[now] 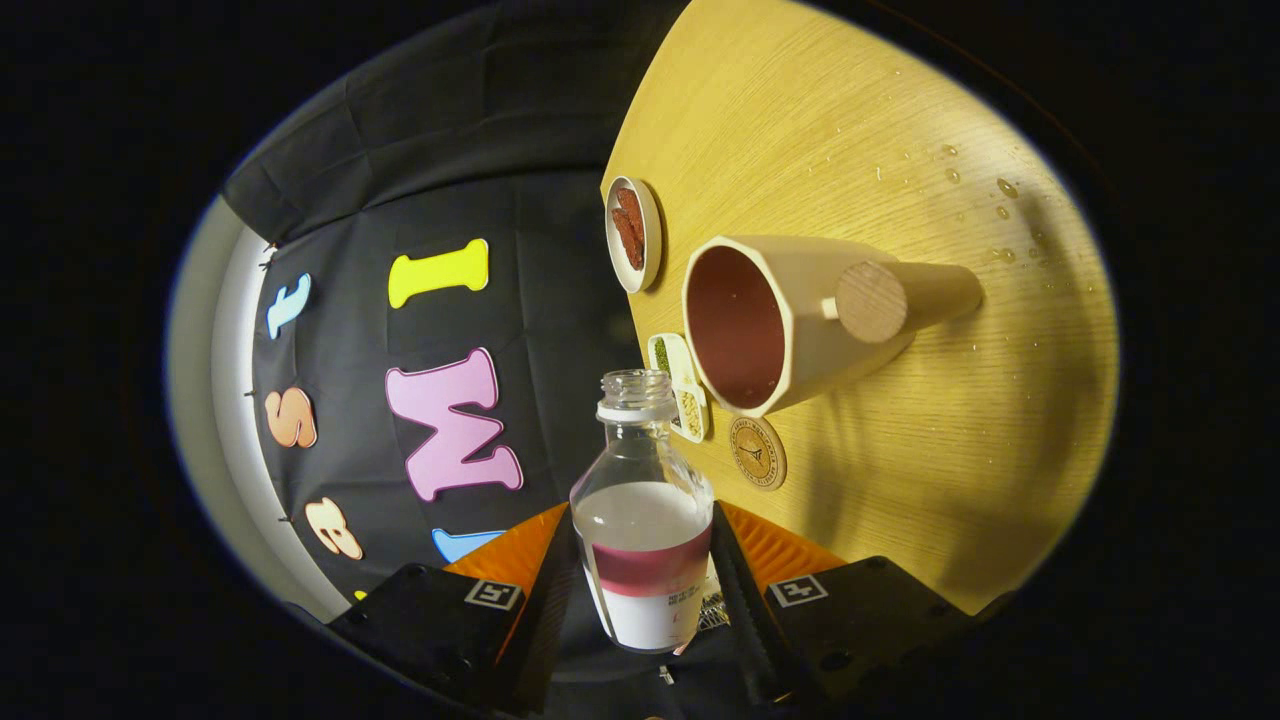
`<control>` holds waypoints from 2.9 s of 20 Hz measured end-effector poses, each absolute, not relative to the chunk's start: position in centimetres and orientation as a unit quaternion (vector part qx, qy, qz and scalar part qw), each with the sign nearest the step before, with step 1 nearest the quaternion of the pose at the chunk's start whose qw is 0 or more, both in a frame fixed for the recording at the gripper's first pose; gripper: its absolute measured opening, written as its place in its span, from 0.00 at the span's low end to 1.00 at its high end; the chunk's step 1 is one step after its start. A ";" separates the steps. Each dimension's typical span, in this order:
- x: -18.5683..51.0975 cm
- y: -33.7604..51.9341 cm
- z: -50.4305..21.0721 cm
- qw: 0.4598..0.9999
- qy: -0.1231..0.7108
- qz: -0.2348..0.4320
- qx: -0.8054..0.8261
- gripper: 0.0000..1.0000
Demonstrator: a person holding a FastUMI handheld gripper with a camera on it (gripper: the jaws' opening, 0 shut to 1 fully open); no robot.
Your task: Take the bottle from table, then pour the juice into the cup, finally place the bottle on the coaster
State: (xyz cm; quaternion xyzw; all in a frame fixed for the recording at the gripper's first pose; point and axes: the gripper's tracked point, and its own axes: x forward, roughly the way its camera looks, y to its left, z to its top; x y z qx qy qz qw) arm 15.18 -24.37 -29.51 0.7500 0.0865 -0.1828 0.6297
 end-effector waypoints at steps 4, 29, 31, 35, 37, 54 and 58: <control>14.9 -25.0 -29.3 0.610 0.070 -0.187 0.767 0.74; 15.1 -25.1 -29.7 0.519 0.075 -0.219 0.823 0.74; 15.2 -25.1 -29.8 0.512 0.080 -0.222 0.826 0.74; 15.2 -25.2 -29.7 0.495 0.086 -0.224 0.835 0.75; 15.2 -25.1 -29.7 0.492 0.086 -0.226 0.836 0.75; 15.7 -27.1 -27.7 0.417 0.058 -0.225 0.879 0.75; 15.7 -26.7 -27.8 0.400 0.068 -0.230 0.884 0.75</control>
